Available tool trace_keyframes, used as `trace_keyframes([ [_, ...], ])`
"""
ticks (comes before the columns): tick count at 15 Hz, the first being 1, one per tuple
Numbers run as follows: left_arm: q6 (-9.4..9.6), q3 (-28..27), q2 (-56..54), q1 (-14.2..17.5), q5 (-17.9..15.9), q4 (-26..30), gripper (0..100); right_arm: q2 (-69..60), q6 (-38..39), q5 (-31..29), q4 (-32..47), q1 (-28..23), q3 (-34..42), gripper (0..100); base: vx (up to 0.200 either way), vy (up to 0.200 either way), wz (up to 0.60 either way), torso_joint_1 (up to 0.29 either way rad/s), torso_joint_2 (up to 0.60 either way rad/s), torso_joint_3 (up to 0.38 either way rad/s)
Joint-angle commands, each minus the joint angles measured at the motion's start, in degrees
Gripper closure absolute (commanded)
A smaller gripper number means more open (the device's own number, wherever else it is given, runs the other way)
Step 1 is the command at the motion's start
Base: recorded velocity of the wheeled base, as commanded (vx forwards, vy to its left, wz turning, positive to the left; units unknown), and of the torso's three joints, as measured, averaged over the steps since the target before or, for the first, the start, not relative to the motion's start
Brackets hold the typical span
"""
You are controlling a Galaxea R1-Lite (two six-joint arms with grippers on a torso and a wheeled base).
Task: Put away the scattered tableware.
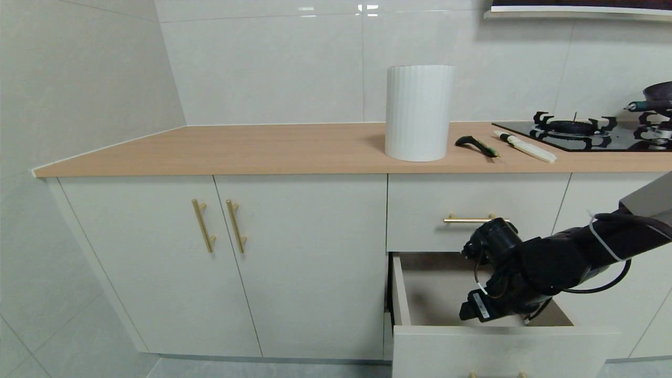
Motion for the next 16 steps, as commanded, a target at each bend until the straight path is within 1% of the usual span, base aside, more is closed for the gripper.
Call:
trace_keyframes([
  [1, 0.00, 0.0, 0.0, 0.0, 0.0, 0.0, 0, -1.2, -1.1, -0.2, 2.3, 1.5, 0.1, 0, 0.000, 0.000, 0.00, 0.000, 0.00, 0.000],
  [4, 0.00, 0.0, 0.0, 0.0, 0.0, 0.0, 0, -2.3, -2.5, -0.3, 7.1, 1.7, 0.0, 0, 0.000, 0.000, 0.00, 0.000, 0.00, 0.000],
  [5, 0.00, 0.0, 0.0, 0.0, 0.0, 0.0, 0, -3.8, -4.4, -0.3, 10.7, 1.8, -0.1, 0, 0.000, 0.000, 0.00, 0.000, 0.00, 0.000],
  [7, 0.00, 0.0, 0.0, 0.0, 0.0, 0.0, 0, -5.5, -5.7, -0.3, 14.5, 2.2, -0.1, 0, 0.000, 0.000, 0.00, 0.000, 0.00, 0.000],
  [9, 0.00, 0.0, 0.0, 0.0, 0.0, 0.0, 0, -6.2, -6.7, -0.3, 17.4, 3.0, 0.0, 0, 0.000, 0.000, 0.00, 0.000, 0.00, 0.000],
  [12, 0.00, 0.0, 0.0, 0.0, 0.0, 0.0, 0, -7.4, -9.7, -0.3, 26.1, 5.7, -0.2, 0, 0.000, 0.000, 0.00, 0.000, 0.00, 0.000],
  [16, 0.00, 0.0, 0.0, 0.0, 0.0, 0.0, 0, -7.1, -9.7, -0.3, 27.1, 6.6, -0.6, 0, 0.000, 0.000, 0.00, 0.000, 0.00, 0.000],
])
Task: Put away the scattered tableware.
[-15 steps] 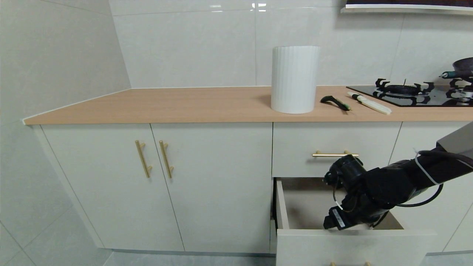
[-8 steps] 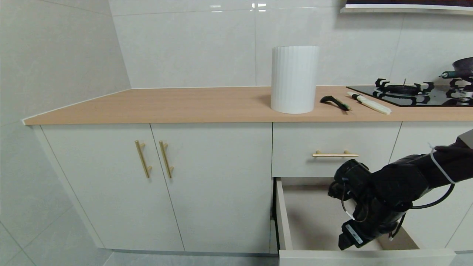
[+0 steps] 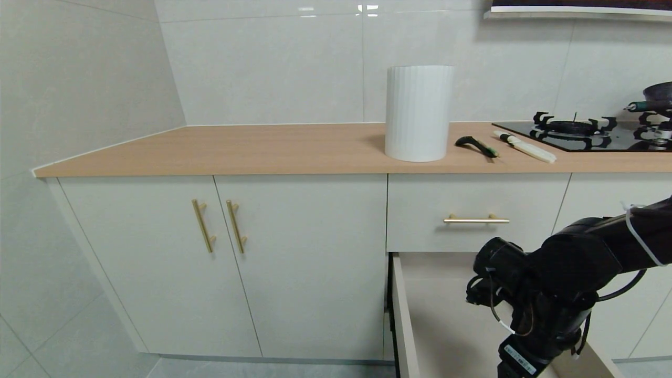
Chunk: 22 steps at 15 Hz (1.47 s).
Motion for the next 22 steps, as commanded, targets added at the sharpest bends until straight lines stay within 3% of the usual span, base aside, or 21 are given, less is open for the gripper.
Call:
trace_keyframes([
  [1, 0.02, 0.0, 0.0, 0.0, 0.0, 0.0, 0, -0.2, 0.8, -0.1, -0.7, 0.2, -1.6, 0, 0.000, 0.000, 0.00, 0.000, 0.00, 0.000],
  [4, 0.02, 0.0, 0.0, 0.0, 0.0, 0.0, 0, -2.6, 10.0, 0.4, -3.8, 0.0, -4.7, 0, 0.000, 0.000, 0.00, 0.000, 0.00, 0.000],
  [5, 0.02, 0.0, 0.0, 0.0, 0.0, 0.0, 0, -5.9, 11.8, 0.9, -8.1, -1.4, -4.6, 0, 0.000, 0.000, 0.00, 0.000, 0.00, 0.000],
  [13, 0.02, 0.0, 0.0, 0.0, 0.0, 0.0, 0, -15.4, 11.8, 1.2, -19.6, -6.1, -1.7, 0, 0.000, 0.000, 0.00, 0.000, 0.00, 0.000],
  [17, 0.02, 0.0, 0.0, 0.0, 0.0, 0.0, 0, -15.1, 11.8, 1.0, -20.2, -6.1, -1.6, 0, 0.000, 0.000, 0.00, 0.009, -0.04, -0.031],
  [22, 0.02, 0.0, 0.0, 0.0, 0.0, 0.0, 0, -15.1, 11.8, 1.0, -20.7, -6.1, -1.4, 0, 0.000, 0.000, 0.00, 0.104, -0.34, -0.268],
])
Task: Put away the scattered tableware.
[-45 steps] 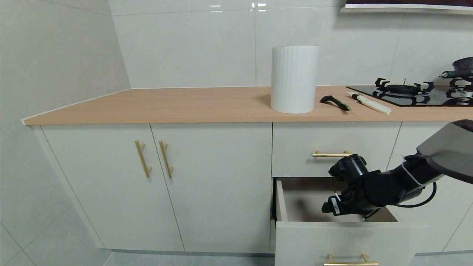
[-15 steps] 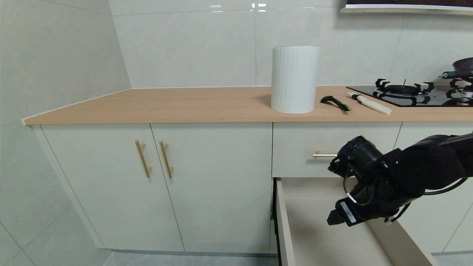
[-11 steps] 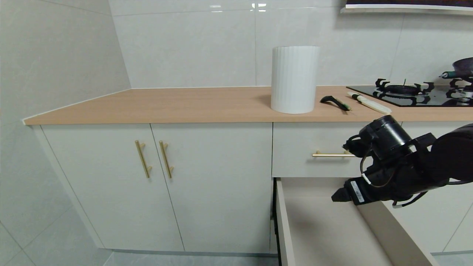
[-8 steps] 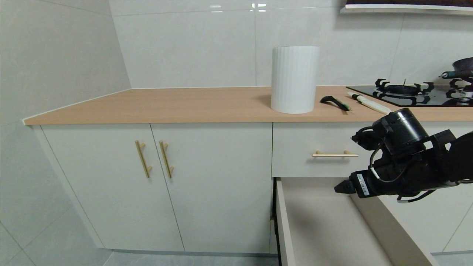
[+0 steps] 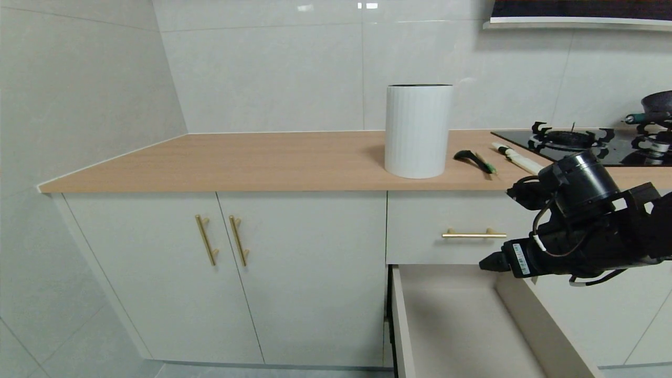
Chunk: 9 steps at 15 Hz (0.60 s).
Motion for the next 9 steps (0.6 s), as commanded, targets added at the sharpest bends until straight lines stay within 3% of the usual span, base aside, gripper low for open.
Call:
trace_keyframes([
  [1, 0.00, 0.0, 0.0, 0.0, 0.0, 0.0, 0, 0.2, 0.0, 0.0, 0.1, 0.0, 0.0, 0, 0.000, 0.000, 0.00, 0.154, -0.53, -0.281],
  [9, 0.00, 0.0, 0.0, 0.0, 0.0, 0.0, 0, 0.6, 0.0, -0.2, -0.9, -0.1, -0.1, 0, 0.000, 0.000, 0.00, 0.187, -0.47, -0.287],
])
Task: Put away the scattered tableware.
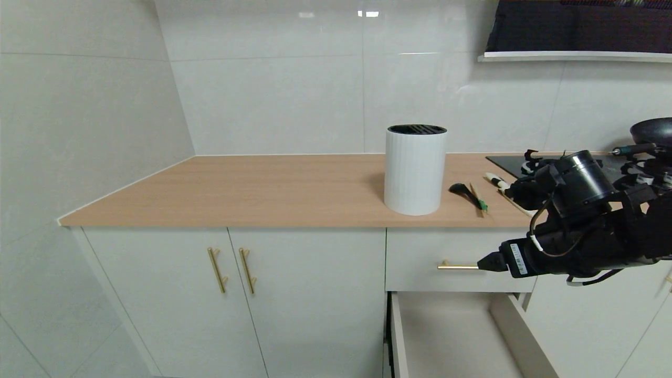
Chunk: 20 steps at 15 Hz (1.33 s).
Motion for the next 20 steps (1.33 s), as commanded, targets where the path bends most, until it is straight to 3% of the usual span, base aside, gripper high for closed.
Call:
trace_keyframes([
  [1, 0.02, 0.0, 0.0, 0.0, 0.0, 0.0, 0, 0.3, 0.1, 0.0, -2.1, 0.0, 0.3, 0, 0.000, 0.000, 0.00, 0.119, -0.28, -0.173],
  [6, 0.02, 0.0, 0.0, 0.0, 0.0, 0.0, 0, 3.7, -0.1, -0.6, -9.5, -2.7, -5.5, 0, 0.000, 0.000, 0.00, 0.025, -0.06, -0.036],
  [9, 0.02, 0.0, 0.0, 0.0, 0.0, 0.0, 0, 14.1, 4.0, -6.3, -1.5, -4.6, -21.1, 0, 0.000, 0.000, 0.00, 0.000, 0.00, 0.000],
  [12, 0.02, 0.0, 0.0, 0.0, 0.0, 0.0, 0, 20.6, 11.8, -9.1, 4.6, -4.7, -31.0, 0, 0.000, 0.000, 0.00, 0.000, 0.00, 0.000],
  [20, 0.02, 0.0, 0.0, 0.0, 0.0, 0.0, 0, 26.8, 12.3, -11.2, 4.5, -6.5, -34.2, 0, 0.000, 0.000, 0.00, 0.000, 0.00, 0.000],
])
